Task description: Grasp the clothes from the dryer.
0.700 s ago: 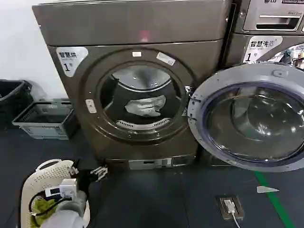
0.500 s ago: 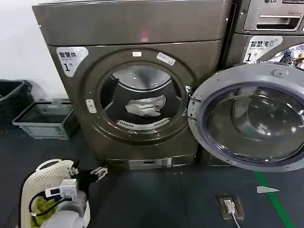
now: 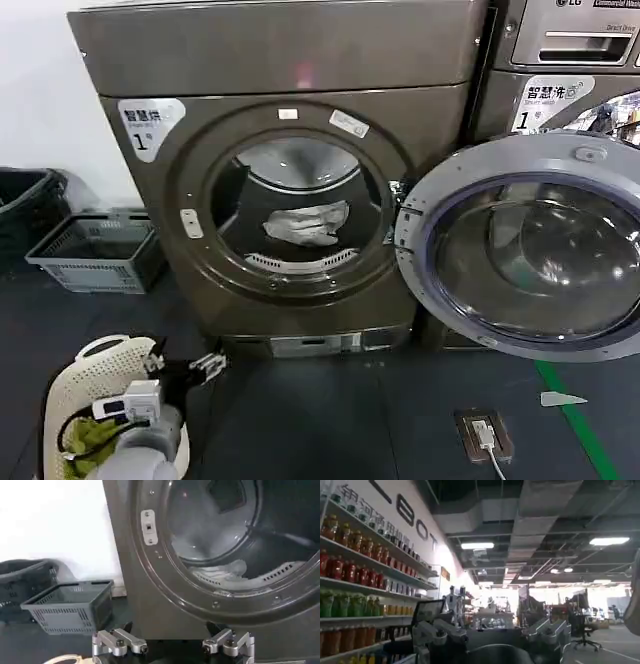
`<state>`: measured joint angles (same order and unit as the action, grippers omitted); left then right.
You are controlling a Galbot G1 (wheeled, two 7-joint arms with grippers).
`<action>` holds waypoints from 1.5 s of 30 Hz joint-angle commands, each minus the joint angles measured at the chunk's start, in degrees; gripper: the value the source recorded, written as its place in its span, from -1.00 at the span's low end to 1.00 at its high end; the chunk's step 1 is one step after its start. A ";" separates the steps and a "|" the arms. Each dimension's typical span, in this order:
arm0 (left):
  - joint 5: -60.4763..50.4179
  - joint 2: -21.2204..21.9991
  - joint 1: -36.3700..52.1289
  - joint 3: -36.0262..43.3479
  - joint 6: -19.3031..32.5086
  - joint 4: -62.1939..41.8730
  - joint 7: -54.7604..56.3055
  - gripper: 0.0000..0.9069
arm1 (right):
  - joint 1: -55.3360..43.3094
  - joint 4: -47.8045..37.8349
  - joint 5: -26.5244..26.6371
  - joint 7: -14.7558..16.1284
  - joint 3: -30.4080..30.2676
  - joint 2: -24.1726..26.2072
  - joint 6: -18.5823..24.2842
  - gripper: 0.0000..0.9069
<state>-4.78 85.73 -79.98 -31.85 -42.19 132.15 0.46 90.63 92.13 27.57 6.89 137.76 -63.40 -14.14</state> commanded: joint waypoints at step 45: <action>0.72 -0.19 0.29 1.27 -2.81 -0.33 -0.63 1.00 | 0.74 -0.37 -1.11 -1.97 0.44 -0.94 1.80 1.00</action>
<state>-4.05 85.47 -79.70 -30.69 -42.19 132.03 -0.10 91.35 91.74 26.48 4.96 138.20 -64.34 -12.90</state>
